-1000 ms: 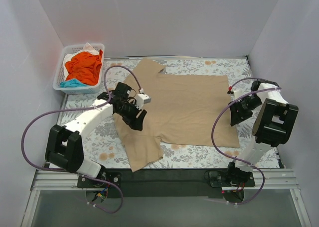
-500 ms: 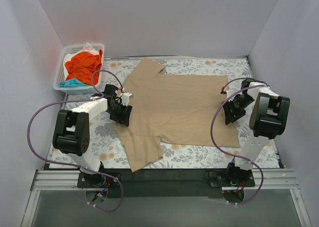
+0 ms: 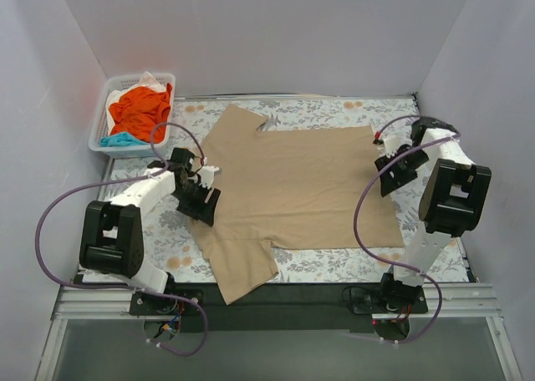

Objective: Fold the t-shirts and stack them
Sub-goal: Flatten the tshirt out, then fold the tshirt

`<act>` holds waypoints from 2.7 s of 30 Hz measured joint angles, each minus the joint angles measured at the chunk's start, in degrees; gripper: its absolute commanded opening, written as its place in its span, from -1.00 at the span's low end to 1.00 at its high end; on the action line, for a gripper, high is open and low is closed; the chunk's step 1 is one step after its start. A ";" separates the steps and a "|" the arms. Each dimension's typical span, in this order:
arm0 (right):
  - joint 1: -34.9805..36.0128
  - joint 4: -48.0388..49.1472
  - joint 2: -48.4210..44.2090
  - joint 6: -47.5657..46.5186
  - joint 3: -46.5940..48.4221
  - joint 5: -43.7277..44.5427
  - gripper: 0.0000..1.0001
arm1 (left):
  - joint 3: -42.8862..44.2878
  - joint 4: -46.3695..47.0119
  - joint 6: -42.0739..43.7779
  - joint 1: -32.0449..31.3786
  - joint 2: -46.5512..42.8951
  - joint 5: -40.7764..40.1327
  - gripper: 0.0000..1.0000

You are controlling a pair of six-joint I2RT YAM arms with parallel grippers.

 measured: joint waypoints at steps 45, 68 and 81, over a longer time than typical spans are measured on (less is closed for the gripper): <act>8.35 33.77 36.50 26.69 45.92 6.51 -0.10 | 54.60 17.35 -18.58 6.88 38.07 0.17 0.24; 9.25 33.55 36.72 23.45 46.47 7.52 -0.97 | 67.21 17.05 -19.43 6.88 52.41 -1.46 0.17; 9.25 33.77 36.72 22.49 46.27 7.45 -0.97 | 70.97 18.64 -19.06 6.71 56.04 -2.12 -0.13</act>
